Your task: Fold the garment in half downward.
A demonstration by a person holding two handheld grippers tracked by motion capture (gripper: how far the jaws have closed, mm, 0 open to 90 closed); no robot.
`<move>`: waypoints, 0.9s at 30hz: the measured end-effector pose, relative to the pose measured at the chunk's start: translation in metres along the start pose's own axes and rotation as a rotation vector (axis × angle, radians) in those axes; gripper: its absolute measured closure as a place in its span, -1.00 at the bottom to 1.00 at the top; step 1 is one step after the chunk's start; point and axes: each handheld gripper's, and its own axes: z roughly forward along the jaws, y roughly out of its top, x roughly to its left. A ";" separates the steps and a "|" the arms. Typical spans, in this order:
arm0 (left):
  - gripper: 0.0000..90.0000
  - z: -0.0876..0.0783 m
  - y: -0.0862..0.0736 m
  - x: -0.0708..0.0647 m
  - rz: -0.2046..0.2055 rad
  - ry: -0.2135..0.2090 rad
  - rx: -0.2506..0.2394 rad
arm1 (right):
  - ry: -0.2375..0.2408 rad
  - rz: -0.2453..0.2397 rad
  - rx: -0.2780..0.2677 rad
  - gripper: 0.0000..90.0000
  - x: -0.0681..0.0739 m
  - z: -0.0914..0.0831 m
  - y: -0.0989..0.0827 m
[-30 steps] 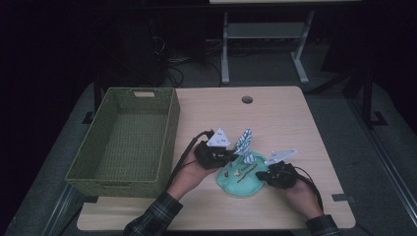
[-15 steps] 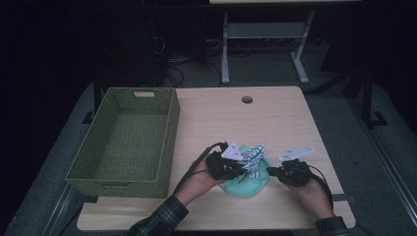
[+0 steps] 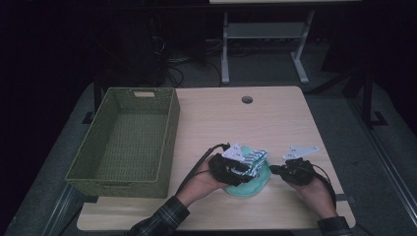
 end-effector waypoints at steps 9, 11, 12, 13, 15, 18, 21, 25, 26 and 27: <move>0.97 -0.007 0.006 0.021 -0.032 0.048 -0.010 | -0.004 0.008 -0.005 0.99 -0.003 -0.002 -0.001; 0.98 0.002 0.008 0.029 -0.045 0.050 -0.001 | -0.012 0.012 -0.006 0.99 -0.005 -0.004 -0.002; 0.99 0.002 0.008 0.029 -0.045 0.050 -0.001 | -0.012 0.020 -0.005 0.99 -0.005 -0.004 -0.003; 0.98 0.010 0.009 0.032 -0.049 0.039 0.009 | -0.017 0.012 -0.011 0.99 -0.007 -0.004 -0.004; 0.99 0.017 0.010 0.033 -0.051 0.022 0.012 | -0.021 0.018 -0.010 0.99 -0.010 -0.006 -0.005; 0.99 0.027 0.013 0.030 -0.046 -0.001 0.020 | -0.027 0.030 -0.012 0.99 -0.013 -0.007 -0.007; 0.99 0.035 0.014 0.027 -0.038 -0.016 0.030 | -0.031 0.039 -0.015 0.99 -0.015 -0.009 -0.009; 0.99 0.051 0.013 0.023 -0.039 -0.038 0.049 | -0.041 0.043 -0.015 0.99 -0.018 -0.011 -0.010; 0.99 0.056 0.012 0.022 -0.038 -0.039 0.060 | -0.042 0.044 -0.015 0.99 -0.018 -0.011 -0.010; 0.99 0.058 0.011 0.021 -0.036 -0.039 0.066 | -0.043 0.044 -0.016 0.99 -0.018 -0.011 -0.011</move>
